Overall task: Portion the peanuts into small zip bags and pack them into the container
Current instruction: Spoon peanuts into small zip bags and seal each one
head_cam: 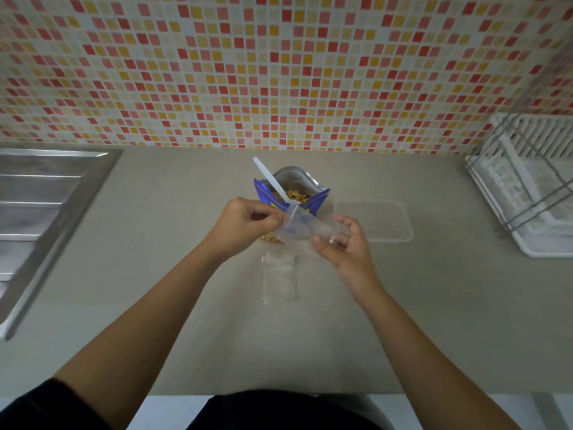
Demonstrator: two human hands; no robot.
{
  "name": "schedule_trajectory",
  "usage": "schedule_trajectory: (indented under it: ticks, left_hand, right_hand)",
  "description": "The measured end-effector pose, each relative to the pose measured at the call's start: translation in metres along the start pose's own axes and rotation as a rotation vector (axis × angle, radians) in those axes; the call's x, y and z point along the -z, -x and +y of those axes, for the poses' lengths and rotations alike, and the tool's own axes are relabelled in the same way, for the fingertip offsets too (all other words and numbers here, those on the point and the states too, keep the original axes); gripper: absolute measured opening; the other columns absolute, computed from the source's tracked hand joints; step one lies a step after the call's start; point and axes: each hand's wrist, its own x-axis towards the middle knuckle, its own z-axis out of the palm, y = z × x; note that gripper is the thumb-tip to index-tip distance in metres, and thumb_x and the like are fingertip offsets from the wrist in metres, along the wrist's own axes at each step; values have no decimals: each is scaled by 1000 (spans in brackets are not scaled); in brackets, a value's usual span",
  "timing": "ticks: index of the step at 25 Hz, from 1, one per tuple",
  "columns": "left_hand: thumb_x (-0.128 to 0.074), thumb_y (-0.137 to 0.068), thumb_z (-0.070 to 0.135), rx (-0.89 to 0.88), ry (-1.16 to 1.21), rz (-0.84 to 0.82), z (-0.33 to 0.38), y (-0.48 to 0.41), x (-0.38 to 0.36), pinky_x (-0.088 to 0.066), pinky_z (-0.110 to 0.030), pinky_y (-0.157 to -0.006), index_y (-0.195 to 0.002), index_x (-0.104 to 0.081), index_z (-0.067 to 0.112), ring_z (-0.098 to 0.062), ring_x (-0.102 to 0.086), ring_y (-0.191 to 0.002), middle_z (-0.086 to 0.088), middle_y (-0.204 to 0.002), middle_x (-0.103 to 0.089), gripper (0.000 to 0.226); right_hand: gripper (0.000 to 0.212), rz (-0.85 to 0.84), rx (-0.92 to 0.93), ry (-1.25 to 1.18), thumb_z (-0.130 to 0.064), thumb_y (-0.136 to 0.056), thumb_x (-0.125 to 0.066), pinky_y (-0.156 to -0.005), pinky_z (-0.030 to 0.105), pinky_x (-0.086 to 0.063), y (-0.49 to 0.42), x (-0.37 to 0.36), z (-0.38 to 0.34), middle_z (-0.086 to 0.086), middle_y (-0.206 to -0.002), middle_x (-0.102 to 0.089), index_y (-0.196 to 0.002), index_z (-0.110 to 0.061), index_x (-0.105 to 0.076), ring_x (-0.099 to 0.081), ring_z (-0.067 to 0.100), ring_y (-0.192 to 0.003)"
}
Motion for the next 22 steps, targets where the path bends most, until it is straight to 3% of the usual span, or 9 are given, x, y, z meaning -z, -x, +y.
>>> schedule_trajectory:
  ticks: [2, 6, 9, 12, 15, 18, 20, 22]
  left_hand:
    - [-67, -81, 9, -31, -108, -4, 7, -5, 7, -49, -18, -67, -81, -77, 11, -3, -61, -67, -4, -75, -75, 10]
    - [-69, -80, 12, -52, -110, 42, 16, -12, 11, -46, -20, -63, -83, -77, 13, -3, -58, -65, -11, -76, -74, 8]
    - [-68, -80, 9, -37, -69, 76, 21, -16, 9, -54, -28, -73, -83, -76, 14, -10, -66, -74, -5, -79, -74, 10]
    - [-70, -78, 8, -27, -5, 83, 27, -19, 10, -55, -33, -76, -81, -74, 11, -16, -68, -76, -8, -79, -73, 5]
    - [-68, -78, -1, -38, 71, 65, 33, -27, 12, -53, -29, -69, -79, -62, 17, -13, -64, -68, 0, -67, -70, 18]
    - [-62, -81, -6, -5, 167, 52, 39, -37, 15, -55, -27, -65, -88, -48, 20, -16, -66, -70, 1, -68, -72, 31]
    - [-62, -81, -5, 26, 184, 46, 43, -43, 15, -55, -23, -62, -93, -49, 20, -15, -67, -68, -1, -70, -71, 30]
    - [-63, -82, -2, 73, 183, 30, 46, -49, 13, -56, -22, -62, -93, -58, 19, -15, -67, -68, -3, -70, -69, 24]
  right_hand:
    - [49, -55, 50, -5, 0, -81, -65, -65, 18, -53, -3, 2, -15, -10, -59, -68, -112, -30, -43, -62, 1, -61]
    - [65, -146, 135, 15, -3, -85, -61, -80, 29, -55, -12, 6, -34, -2, -72, -72, -133, -33, -29, -67, 11, -76]
    - [67, -110, 186, 103, -6, -85, -63, -74, 16, -52, -20, 9, -42, -7, -74, -70, -139, -25, -27, -66, 5, -77]
    - [63, -19, 163, 90, -6, -82, -66, -61, 10, -46, -31, 8, -45, -6, -78, -62, -135, -20, -33, -61, -4, -65]
    - [53, 57, 124, -44, -5, -82, -66, -69, 19, -45, -44, 10, -46, -3, -76, -61, -124, -25, -40, -60, -1, -64]
    - [50, 78, 132, -137, -2, -84, -63, -64, 18, -49, -52, 11, -49, -5, -75, -66, -120, -28, -40, -64, 3, -66]
    - [45, 86, 137, -194, 0, -86, -58, -61, 16, -49, -57, 9, -50, -7, -73, -69, -118, -27, -41, -63, 2, -65]
    - [41, 99, 128, -167, -3, -88, -57, -66, 17, -48, -61, 8, -51, -8, -83, -67, -118, -27, -43, -59, 1, -69]
